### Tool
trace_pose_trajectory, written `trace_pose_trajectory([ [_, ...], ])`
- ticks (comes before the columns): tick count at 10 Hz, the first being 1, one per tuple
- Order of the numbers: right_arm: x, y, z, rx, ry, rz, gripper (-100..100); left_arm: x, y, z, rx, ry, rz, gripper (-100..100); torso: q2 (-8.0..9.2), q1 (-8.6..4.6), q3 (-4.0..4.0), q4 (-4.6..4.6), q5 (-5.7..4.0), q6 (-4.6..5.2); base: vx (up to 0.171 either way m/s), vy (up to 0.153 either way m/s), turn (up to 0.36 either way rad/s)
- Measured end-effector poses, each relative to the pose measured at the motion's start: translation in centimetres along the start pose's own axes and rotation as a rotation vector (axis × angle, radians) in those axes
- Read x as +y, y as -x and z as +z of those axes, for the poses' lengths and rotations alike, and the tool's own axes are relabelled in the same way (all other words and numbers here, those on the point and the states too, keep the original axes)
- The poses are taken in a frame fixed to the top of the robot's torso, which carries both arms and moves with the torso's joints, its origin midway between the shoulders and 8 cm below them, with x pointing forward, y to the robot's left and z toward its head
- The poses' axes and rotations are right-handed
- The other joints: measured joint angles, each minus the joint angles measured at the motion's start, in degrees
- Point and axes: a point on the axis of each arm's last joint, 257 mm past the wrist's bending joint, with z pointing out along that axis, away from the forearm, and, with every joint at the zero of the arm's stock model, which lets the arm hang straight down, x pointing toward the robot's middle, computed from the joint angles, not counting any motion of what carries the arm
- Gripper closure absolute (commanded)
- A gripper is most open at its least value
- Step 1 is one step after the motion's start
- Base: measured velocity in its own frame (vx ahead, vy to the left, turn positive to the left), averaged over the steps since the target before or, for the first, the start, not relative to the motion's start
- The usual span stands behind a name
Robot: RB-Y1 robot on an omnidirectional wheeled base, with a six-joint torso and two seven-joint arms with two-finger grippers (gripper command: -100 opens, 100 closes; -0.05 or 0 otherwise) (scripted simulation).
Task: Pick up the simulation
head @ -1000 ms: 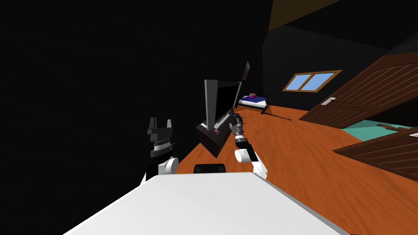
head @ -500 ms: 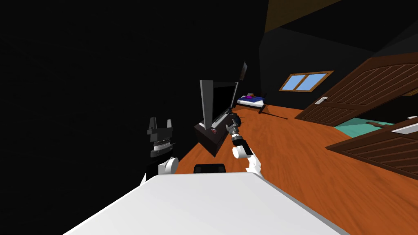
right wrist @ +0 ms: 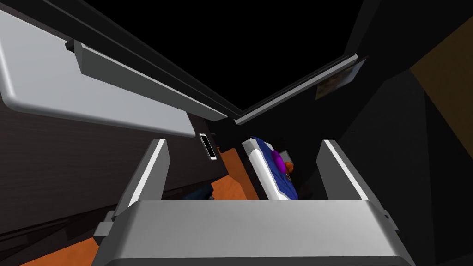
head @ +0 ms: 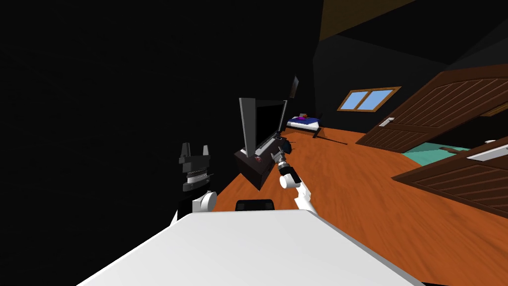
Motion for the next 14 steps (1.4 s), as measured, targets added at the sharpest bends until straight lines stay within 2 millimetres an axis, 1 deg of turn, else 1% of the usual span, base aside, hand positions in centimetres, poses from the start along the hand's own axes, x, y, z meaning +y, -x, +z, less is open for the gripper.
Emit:
trace_pose_trajectory([
  [1, -1.2, 0.2, 0.7, -0.008, -0.031, 0.032, -100, 0.0, 0.0, 0.0, 0.000, 0.000, 0.000, 0, 0.00, -0.01, 0.00, 0.00, 0.00, -0.01, -0.011, -0.039, 0.003],
  [2, -1.9, 0.4, 1.1, -0.016, -0.054, 0.052, -100, 0.0, 0.0, 0.0, 0.000, 0.000, 0.000, 0, -0.01, 0.01, 0.00, 0.00, 0.00, 0.00, -0.013, -0.044, 0.003],
  [3, -3.1, 0.6, 1.6, -0.028, -0.088, 0.083, -100, 0.0, 0.0, 0.0, 0.000, 0.000, 0.000, 0, -0.01, 0.00, -0.01, 0.00, 0.00, -0.01, -0.006, -0.037, 0.009],
  [5, -4.7, 1.0, 2.2, -0.049, -0.141, 0.133, -100, 0.0, 0.0, 0.0, 0.000, 0.000, 0.000, 0, -0.05, 0.00, -0.03, -0.01, 0.00, -0.01, 0.002, -0.039, 0.016],
  [7, -6.8, 1.6, 2.8, -0.073, -0.197, 0.181, -100, 0.0, 0.0, 0.0, 0.000, 0.000, 0.000, 0, -0.07, 0.02, -0.04, -0.01, 0.01, -0.01, 0.002, -0.035, 0.026],
  [10, -9.1, 2.3, 3.2, -0.115, -0.273, 0.247, -100, 0.0, 0.0, 0.0, 0.000, 0.000, 0.000, 0, -0.09, 0.06, -0.05, -0.02, 0.01, 0.00, 0.012, -0.031, 0.035],
  [11, -9.9, 2.3, 3.7, -0.126, -0.300, 0.272, -100, 0.0, 0.0, 0.0, 0.000, 0.000, 0.000, 0, -0.11, 0.07, -0.06, -0.02, 0.02, -0.01, 0.012, -0.024, 0.039],
  [14, -11.9, 3.3, 4.0, -0.168, -0.360, 0.316, -100, 0.0, 0.0, 0.0, 0.000, 0.000, 0.000, 0, -0.09, 0.12, -0.05, -0.02, 0.03, -0.01, 0.010, -0.015, 0.033],
])
